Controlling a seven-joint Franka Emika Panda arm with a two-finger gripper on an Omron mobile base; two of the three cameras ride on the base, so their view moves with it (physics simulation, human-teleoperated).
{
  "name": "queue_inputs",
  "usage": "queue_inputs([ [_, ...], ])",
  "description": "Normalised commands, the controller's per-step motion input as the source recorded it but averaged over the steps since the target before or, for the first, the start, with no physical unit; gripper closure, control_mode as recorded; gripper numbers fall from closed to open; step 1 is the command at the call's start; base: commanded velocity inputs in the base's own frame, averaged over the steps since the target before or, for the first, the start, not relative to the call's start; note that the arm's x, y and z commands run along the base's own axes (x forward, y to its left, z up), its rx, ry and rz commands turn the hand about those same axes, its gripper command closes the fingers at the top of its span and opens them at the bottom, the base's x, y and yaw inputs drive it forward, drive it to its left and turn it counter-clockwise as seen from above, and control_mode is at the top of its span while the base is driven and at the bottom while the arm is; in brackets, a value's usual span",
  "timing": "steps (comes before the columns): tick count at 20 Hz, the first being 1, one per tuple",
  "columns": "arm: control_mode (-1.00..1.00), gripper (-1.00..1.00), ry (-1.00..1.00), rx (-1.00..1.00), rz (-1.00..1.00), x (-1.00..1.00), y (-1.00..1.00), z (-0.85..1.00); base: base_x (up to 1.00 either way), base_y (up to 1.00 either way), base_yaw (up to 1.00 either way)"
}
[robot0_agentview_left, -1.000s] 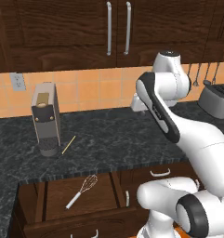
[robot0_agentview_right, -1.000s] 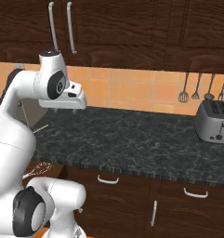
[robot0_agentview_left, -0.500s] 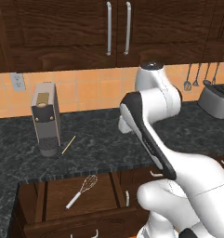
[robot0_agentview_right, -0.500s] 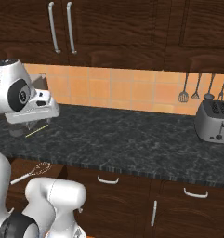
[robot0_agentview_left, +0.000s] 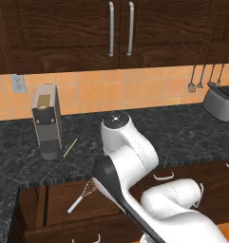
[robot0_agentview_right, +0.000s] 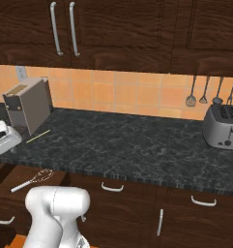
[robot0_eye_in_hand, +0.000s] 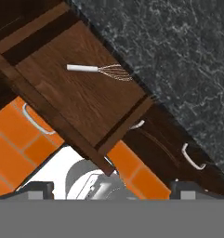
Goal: Pick the whisk from the drawer and place it on the counter.
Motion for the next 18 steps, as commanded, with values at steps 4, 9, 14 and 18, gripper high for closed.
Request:
queue_inputs([
  [4,-1.00,-1.00,0.02,-0.07,0.56,-0.24,0.99,-0.91,0.00,0.00,0.00],
  [9,-1.00,-1.00,0.12,-0.24,0.28,0.02,0.62,-0.82,0.00,0.00,0.00],
  [14,-1.00,-1.00,0.25,-0.24,0.09,0.00,0.29,-0.74,0.00,0.00,0.00],
  [18,-1.00,-1.00,0.31,-0.24,0.01,0.16,0.23,-0.66,0.00,0.00,0.00],
])
